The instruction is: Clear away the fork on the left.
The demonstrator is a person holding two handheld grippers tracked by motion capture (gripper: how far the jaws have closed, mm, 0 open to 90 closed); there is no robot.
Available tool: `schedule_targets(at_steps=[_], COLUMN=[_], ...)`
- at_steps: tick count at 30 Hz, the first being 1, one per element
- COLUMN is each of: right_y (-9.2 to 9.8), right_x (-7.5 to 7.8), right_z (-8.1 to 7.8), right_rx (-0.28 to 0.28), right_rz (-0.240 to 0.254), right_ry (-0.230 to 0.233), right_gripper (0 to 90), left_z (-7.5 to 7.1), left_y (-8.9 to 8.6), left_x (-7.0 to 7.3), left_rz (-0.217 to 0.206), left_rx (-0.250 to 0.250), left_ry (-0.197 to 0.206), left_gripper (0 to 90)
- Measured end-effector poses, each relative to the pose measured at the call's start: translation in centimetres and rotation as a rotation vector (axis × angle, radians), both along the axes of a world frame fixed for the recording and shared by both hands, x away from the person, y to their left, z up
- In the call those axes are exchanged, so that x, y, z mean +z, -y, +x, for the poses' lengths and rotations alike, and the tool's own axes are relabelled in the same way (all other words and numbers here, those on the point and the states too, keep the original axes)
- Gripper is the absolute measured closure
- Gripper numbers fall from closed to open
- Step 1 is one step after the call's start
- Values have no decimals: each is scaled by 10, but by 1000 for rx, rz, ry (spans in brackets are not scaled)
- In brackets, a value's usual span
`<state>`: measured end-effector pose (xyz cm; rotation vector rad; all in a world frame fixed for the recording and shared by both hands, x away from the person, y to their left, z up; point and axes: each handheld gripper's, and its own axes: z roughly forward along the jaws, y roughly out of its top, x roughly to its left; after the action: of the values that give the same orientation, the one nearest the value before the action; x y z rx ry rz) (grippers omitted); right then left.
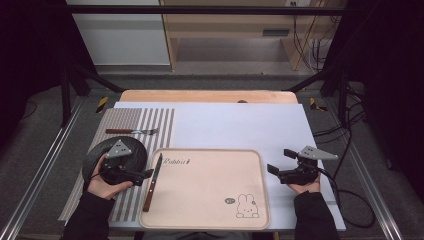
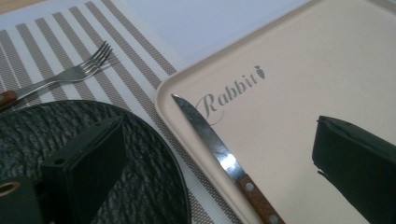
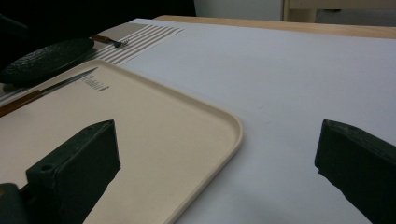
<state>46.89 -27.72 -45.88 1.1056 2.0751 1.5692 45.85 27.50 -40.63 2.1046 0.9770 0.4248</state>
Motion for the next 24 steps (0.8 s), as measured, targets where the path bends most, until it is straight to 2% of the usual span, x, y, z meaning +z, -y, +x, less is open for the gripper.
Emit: schedule_targets(at_steps=[11, 15, 18, 24], right_y=[1, 1, 1, 1], right_x=[1, 0, 0, 0], right_z=[0, 0, 0, 0], right_rx=[0, -1, -1, -1], right_rz=[1, -5, -2, -3], right_ry=[1, -1, -1, -3], right_gripper=[2, 2, 2, 2], left_z=[11, 18, 24, 37], left_y=[-26, -35, -41, -48], left_x=[11, 15, 17, 21], left_rz=[56, 94, 101, 144], left_rx=[-19, -27, -35, -57], left_ry=[33, 25, 16, 8], left_gripper=[43, 42, 42, 40])
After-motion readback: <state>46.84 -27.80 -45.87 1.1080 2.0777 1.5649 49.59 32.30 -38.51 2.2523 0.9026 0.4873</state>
